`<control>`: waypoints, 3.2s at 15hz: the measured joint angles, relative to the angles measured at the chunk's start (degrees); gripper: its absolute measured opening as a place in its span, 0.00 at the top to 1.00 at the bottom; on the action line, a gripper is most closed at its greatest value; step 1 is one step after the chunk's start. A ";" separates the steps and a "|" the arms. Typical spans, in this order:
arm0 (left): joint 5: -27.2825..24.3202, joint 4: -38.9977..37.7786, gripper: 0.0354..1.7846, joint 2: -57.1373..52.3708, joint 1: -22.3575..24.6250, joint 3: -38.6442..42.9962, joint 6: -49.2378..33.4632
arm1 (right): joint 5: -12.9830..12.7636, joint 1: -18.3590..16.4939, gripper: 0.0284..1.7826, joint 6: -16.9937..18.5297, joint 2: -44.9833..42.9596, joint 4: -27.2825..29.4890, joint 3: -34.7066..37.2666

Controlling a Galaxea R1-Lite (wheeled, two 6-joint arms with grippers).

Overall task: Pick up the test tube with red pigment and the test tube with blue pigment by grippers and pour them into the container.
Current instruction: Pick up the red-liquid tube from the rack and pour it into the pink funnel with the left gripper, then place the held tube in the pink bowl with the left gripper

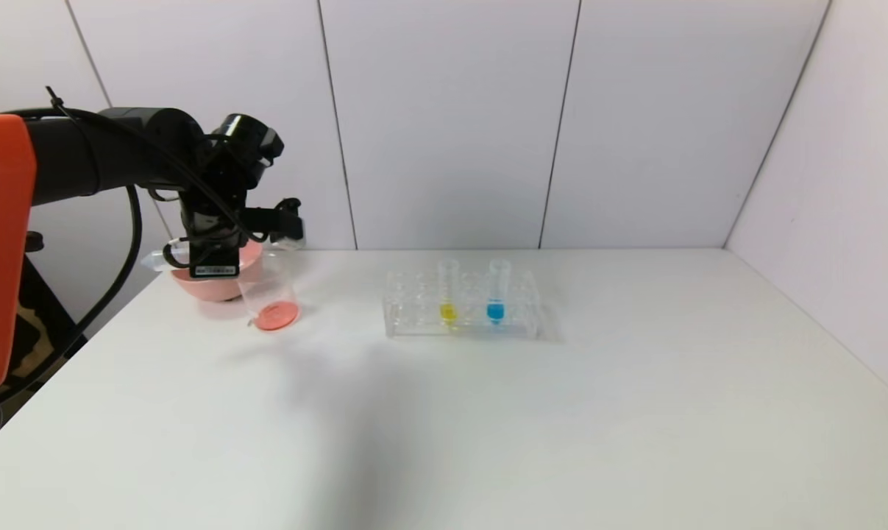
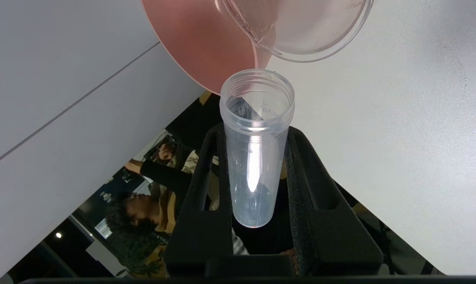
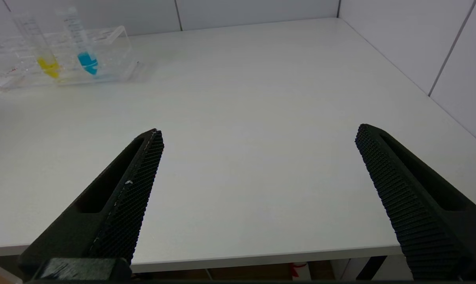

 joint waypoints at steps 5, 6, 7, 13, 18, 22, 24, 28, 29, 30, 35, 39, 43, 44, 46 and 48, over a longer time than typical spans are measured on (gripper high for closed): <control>0.65 -0.41 0.78 0.27 -0.90 0.02 -0.61 | -0.02 0.00 0.00 0.00 0.00 0.00 0.00; 0.00 -0.74 0.78 0.20 -0.90 0.09 -0.78 | 0.00 0.00 0.00 0.00 0.00 0.00 0.00; -1.49 -0.85 0.78 0.00 -0.63 0.17 -0.96 | -0.02 0.00 0.00 0.00 0.00 0.00 0.00; -21.30 -7.24 0.78 -2.16 3.84 0.45 -17.42 | 0.00 0.00 0.00 0.00 0.00 0.00 0.00; -28.20 -18.71 0.78 -6.42 6.27 7.23 -44.02 | -0.02 0.00 0.00 0.00 0.00 0.00 0.00; -29.27 -37.51 0.78 -14.90 8.36 28.73 -52.74 | -0.02 0.00 0.00 0.00 0.00 0.02 0.00; -29.23 -51.29 0.78 -19.86 9.51 42.84 -55.52 | -0.02 0.00 0.00 0.00 0.00 0.00 0.00; -26.45 -78.15 0.78 -28.87 11.73 66.73 -61.66 | -0.02 0.00 0.00 0.00 0.00 0.00 0.00; -25.82 -84.49 0.78 -30.57 12.18 71.53 -63.05 | -0.02 0.00 0.00 0.00 0.00 0.00 0.00; -25.49 -90.20 0.78 -31.79 12.53 75.29 -64.01 | -0.02 0.00 0.00 0.00 0.00 0.00 0.00; -25.16 -103.19 0.78 -31.57 14.17 81.09 -65.78 | -0.02 0.00 0.00 0.00 0.00 0.00 0.00; -25.19 -103.46 0.78 -23.43 15.85 72.45 -65.89 | -0.02 0.00 0.00 0.00 0.00 0.00 0.00; -25.11 -103.68 0.78 -12.28 16.66 59.93 -65.70 | -0.02 0.00 0.00 0.00 0.00 0.00 0.00; -25.10 -103.30 0.78 -9.94 16.73 57.44 -65.67 | -0.02 0.00 0.00 0.00 0.00 0.00 0.00; -25.11 -102.85 0.78 -6.34 16.81 54.25 -65.63 | -0.02 0.00 0.00 0.00 0.00 0.00 0.00; -25.16 -102.80 0.78 -4.52 16.75 53.31 -65.61 | -0.02 0.00 0.00 0.00 0.00 0.00 0.00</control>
